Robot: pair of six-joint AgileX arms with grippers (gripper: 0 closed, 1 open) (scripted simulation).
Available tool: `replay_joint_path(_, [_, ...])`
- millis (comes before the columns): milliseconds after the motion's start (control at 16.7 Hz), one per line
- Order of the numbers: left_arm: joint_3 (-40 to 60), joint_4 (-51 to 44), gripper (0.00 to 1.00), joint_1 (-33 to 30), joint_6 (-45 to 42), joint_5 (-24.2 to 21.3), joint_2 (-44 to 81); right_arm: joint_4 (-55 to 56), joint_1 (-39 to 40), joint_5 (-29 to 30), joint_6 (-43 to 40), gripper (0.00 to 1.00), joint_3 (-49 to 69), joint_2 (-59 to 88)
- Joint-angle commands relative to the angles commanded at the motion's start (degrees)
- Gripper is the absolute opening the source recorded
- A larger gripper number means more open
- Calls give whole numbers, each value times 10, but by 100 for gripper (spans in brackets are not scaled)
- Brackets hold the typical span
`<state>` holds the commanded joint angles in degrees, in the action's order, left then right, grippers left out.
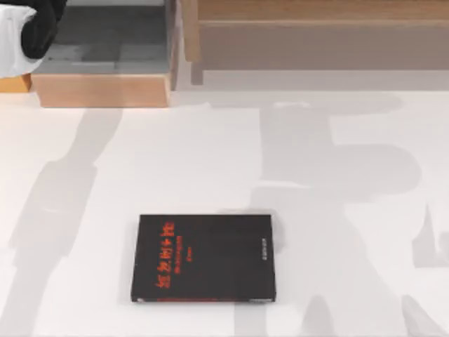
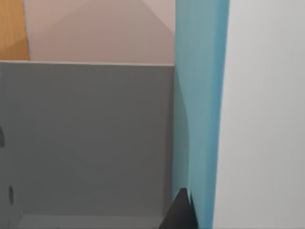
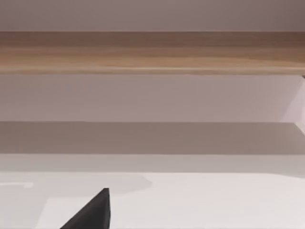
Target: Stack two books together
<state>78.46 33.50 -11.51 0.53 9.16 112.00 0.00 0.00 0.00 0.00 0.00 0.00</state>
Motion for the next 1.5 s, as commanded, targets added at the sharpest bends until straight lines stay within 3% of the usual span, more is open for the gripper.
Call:
replay_joint_path(300, [-2,3,0,-5,-15,18,-15,0,0,0,0,100,0,0])
replay_joint_path(480, [-31,0,0,-32,-63,85,-69,0,0,0,0,100,0,0])
replay_joint_path(660, [-86,-21,0,-84,-129,186,-143,0,0,0,0,100,0,0])
replay_joint_path(1080, [-279,-153,0,-305,-279,420,-257,0,0,0,0,100,0,0])
replay_joint_path(1260, [-355,-231,0,-428,-323,466,-248,0,0,0,0,100,0,0])
replay_joint_path(1500, [-423,-319,0,-564,-358,471,-218,0,0,0,0,100,0,0])
